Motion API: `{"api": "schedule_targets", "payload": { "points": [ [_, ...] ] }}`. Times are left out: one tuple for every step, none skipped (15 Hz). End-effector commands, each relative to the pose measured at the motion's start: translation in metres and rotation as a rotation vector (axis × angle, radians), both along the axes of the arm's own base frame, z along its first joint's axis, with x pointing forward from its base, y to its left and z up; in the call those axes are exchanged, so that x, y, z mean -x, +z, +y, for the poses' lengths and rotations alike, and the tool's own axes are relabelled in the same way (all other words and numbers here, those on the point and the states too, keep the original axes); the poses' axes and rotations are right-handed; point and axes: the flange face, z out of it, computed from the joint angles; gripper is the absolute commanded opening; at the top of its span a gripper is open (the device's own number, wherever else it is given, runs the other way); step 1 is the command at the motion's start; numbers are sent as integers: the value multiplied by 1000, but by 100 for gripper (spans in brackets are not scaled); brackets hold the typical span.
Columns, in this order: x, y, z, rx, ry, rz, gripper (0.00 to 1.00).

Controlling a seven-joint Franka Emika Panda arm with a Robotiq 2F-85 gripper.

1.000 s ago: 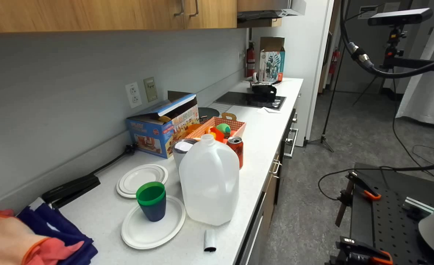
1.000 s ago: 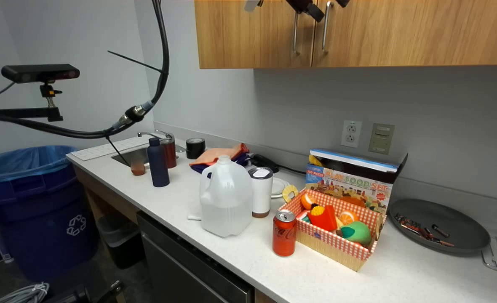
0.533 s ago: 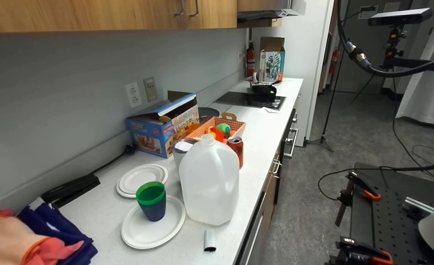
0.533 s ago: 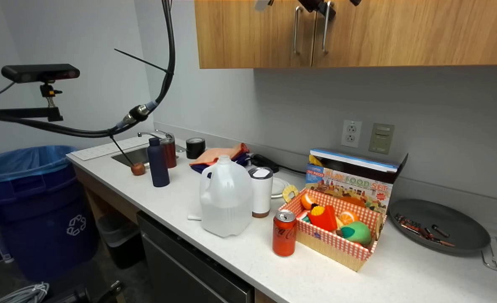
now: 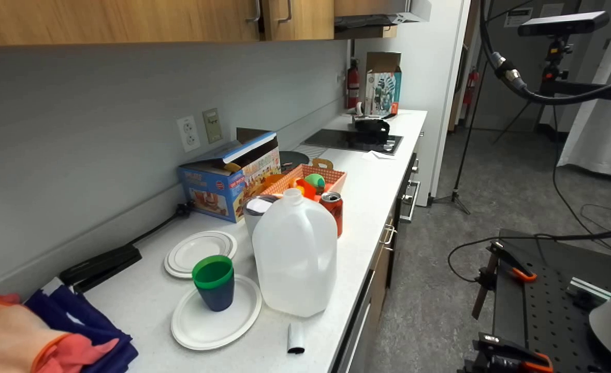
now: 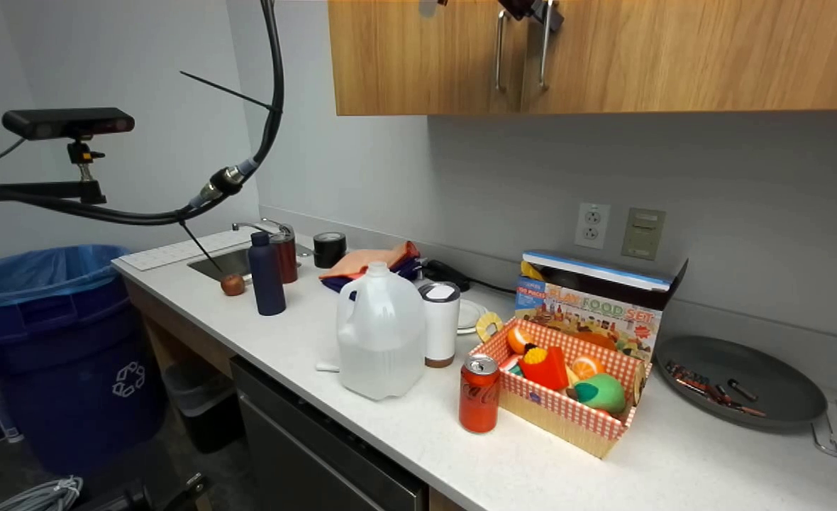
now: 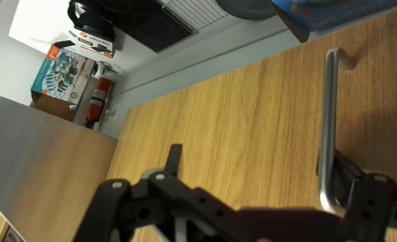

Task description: Open the top right cabinet door

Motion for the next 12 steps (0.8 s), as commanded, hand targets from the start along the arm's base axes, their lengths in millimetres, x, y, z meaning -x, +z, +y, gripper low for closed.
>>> {"api": "schedule_targets", "payload": {
  "points": [
    [34,0,-29,42,-124,55,100],
    [39,2,-30,38,-135,60,100],
    [45,3,-31,32,-142,56,100],
    [51,3,-33,22,-144,53,100],
    [56,3,-35,22,-148,48,100],
    [62,3,-38,27,-156,47,100],
    [68,3,-40,24,-166,45,100],
    [76,3,-43,24,-179,46,100],
    [84,2,-47,15,-191,45,100],
    [92,2,-49,7,-196,39,100],
    [99,2,-51,0,-199,33,100],
    [107,4,-50,-6,-202,26,100]
  ]
}}
